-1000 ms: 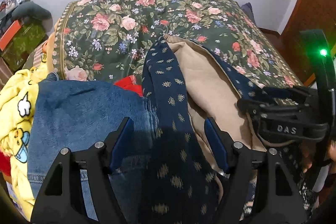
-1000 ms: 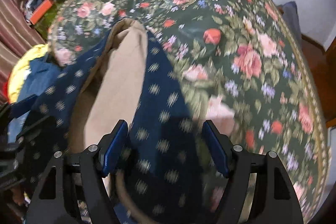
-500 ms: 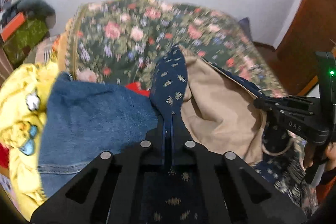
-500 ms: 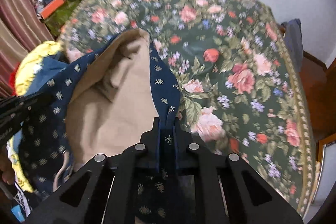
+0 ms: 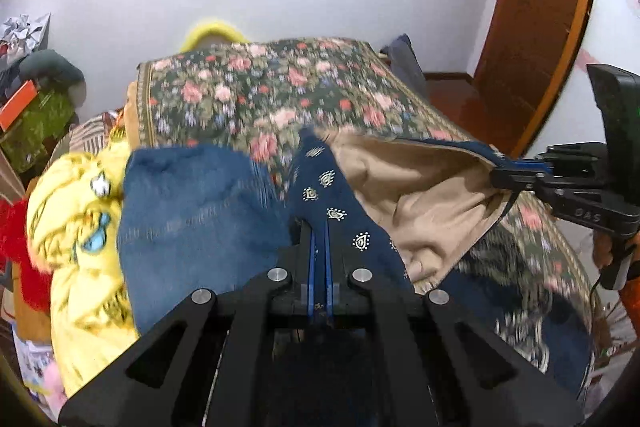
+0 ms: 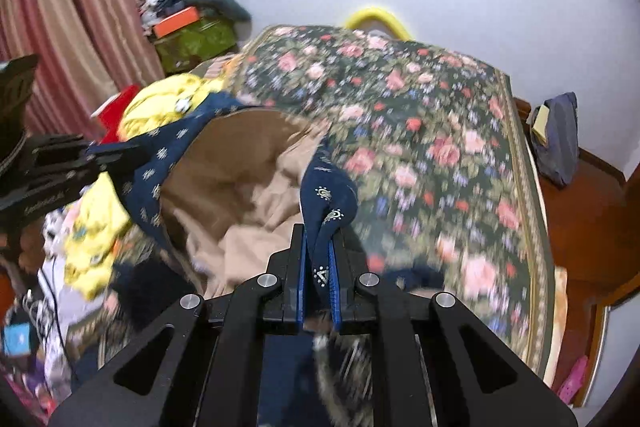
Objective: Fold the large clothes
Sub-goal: 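Grasp the dress edge beside the beige hood with the right gripper and fold it over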
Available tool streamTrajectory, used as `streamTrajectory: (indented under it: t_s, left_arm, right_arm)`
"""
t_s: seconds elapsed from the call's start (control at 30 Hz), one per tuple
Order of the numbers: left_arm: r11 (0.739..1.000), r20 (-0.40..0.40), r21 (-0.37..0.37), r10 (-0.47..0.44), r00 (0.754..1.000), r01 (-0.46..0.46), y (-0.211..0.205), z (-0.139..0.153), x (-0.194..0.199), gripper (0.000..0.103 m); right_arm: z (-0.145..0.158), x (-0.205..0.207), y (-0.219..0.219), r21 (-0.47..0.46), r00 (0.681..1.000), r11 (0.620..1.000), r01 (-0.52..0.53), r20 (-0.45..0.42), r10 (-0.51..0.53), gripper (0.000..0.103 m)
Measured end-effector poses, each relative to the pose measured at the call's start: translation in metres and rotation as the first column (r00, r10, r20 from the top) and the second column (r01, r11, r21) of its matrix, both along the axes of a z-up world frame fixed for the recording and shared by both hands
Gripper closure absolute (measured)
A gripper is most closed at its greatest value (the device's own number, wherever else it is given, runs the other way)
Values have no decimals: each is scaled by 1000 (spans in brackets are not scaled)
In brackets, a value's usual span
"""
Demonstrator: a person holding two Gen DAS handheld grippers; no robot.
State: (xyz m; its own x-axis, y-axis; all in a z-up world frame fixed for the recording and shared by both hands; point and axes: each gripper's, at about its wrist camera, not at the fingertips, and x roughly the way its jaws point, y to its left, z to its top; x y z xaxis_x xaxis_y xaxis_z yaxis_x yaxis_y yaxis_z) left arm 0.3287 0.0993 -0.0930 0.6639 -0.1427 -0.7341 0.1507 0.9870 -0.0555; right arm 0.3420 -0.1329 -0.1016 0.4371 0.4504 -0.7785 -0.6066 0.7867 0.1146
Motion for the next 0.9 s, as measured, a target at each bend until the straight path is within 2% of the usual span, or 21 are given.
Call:
streamTrajectory:
  t_s: [0.17,0.4,0.5,0.6,0.7,0.77,0.83,0.87,0.9]
  left_arm:
    - [999,-80,-3,34,996,-34,4,-42,-35,100]
    - [994,-211,41,108,971,-102,16,-114,-57,100]
    - [991,-253,30,131,959,-127,25,-133,-61,99]
    - [992,-255,18,128,958,-128,29,-133,-65,94]
    - [993,-232,40,115,966,-109,25,-121,-70,83]
    - [993,-191,56,109,975,-100,22,-107,-71,59]
    - [994,-133,49,100,986,-94,21,-90,-72,48]
    - [995,-116,41,96,989,-92,20,-83,-71,43]
    - [995,-97,38,97,990,-94,19,-76,-69,42]
  right_arm:
    - [-36,-35,-18,-30,997,999,27,-76,-29,94]
    - [-84,-43,-34,-106,985,990,91,-134,-105,94]
    - [-89,-43,-35,-111,985,989,100,-132,-115,93]
    - [-82,-46,-34,-115,986,989,95,-124,-109,90]
    - [-69,-51,-30,-115,991,991,71,-106,-83,85]
    - [-59,-54,-26,-128,995,989,70,-61,-79,77]
    - [-49,-58,-22,-115,997,991,73,-11,-75,61]
    - [-45,-58,-21,-105,997,992,76,8,-76,56]
    - [-40,-56,-19,-91,997,993,81,29,-78,47]
